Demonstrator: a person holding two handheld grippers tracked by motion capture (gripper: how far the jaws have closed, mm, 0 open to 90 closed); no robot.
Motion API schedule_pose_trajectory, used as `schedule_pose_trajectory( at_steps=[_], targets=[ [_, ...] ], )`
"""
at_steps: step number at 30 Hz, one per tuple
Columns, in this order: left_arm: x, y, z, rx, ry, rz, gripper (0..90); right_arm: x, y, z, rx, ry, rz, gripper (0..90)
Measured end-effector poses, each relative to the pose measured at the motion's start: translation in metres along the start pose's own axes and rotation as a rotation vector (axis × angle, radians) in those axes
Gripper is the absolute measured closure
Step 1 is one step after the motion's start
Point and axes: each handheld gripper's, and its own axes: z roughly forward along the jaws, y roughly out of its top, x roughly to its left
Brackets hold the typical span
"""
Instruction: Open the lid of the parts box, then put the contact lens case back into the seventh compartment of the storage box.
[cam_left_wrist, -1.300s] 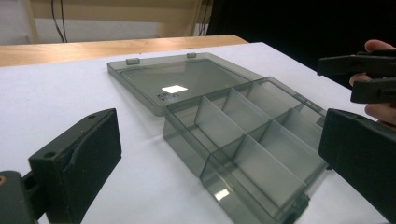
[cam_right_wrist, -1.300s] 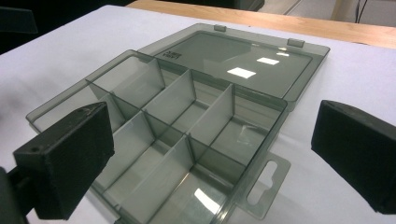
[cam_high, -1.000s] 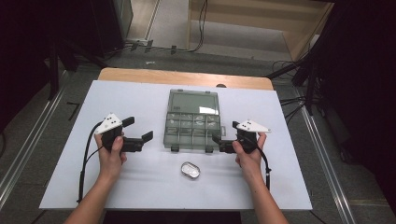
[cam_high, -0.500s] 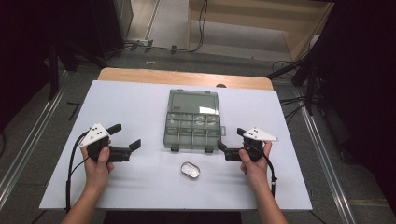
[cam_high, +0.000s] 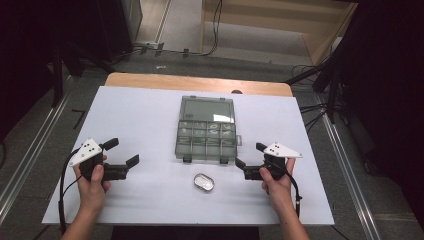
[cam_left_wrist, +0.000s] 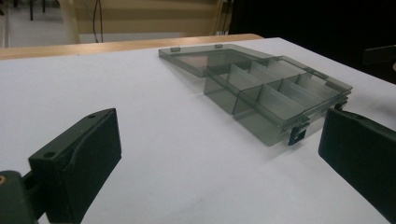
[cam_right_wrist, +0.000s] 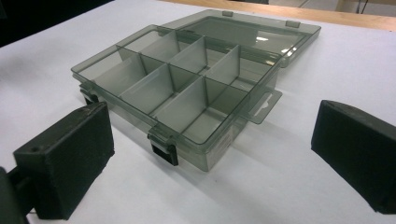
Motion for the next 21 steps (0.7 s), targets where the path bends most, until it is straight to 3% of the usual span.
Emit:
schedule_pose_trajectory(
  at_steps=[5, 21],
  targets=[
    [0.007, -0.005, -0.007, 0.006, 0.023, -0.001, 0.0, 0.001, 0.002, -0.003, -0.019, 0.007, 0.001, 0.0],
    [0.018, -0.022, -0.039, -0.001, 0.065, -0.028, 0.0, 0.015, 0.006, 0.002, 0.020, 0.074, -0.028, 0.0]
  ],
)
